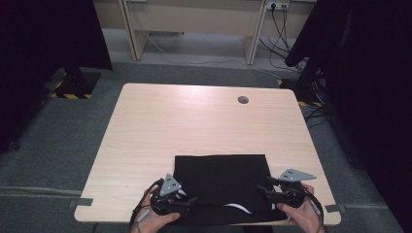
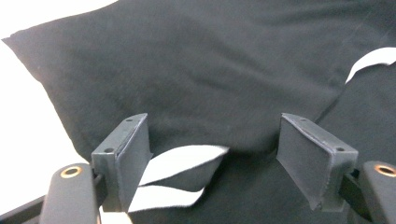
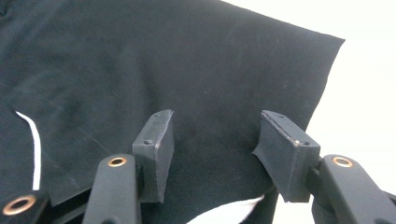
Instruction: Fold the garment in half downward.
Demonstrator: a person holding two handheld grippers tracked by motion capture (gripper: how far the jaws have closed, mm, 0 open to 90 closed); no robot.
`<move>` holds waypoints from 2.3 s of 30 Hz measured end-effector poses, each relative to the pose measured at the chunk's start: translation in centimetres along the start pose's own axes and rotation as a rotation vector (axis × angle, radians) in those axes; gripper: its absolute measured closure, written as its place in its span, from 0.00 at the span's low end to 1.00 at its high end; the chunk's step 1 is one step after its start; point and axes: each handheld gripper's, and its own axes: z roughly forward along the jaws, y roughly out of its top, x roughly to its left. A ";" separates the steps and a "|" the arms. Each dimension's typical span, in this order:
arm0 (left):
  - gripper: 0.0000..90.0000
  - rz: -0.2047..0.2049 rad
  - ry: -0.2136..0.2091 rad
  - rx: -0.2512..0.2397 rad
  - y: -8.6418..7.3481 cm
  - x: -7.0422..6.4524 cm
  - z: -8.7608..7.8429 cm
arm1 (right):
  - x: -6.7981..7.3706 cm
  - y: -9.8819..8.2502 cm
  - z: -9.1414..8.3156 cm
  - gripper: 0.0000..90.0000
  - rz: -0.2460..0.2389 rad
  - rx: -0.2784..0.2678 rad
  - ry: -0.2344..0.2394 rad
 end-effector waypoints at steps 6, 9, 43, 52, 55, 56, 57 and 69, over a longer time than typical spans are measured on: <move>0.32 0.069 0.045 0.010 -0.1 -0.1 0.4 | 0.0 -0.3 0.7 0.52 -0.027 0.022 -0.018; 0.33 0.079 0.055 0.007 0.2 0.3 0.8 | -0.1 0.0 1.0 0.52 -0.034 0.025 -0.032; 0.24 0.065 0.076 -0.028 4.1 2.6 4.7 | 0.5 3.8 2.1 0.33 -0.035 0.056 -0.053; 0.91 0.117 0.071 -0.023 4.5 3.2 4.8 | 0.1 3.0 3.6 0.88 -0.084 0.087 -0.024; 0.94 0.127 0.060 -0.040 4.7 3.0 3.9 | -0.2 3.0 3.3 0.93 -0.084 0.074 -0.003; 0.94 0.135 0.057 -0.047 4.8 2.9 3.5 | -0.3 3.1 3.0 0.93 -0.085 0.064 0.001; 0.94 0.136 0.050 -0.057 5.0 2.7 3.1 | -0.3 3.2 2.7 0.94 -0.081 0.051 0.005; 0.93 0.166 -0.008 -0.098 3.0 0.2 -0.7 | 1.6 1.9 -1.2 0.94 -0.111 -0.008 0.034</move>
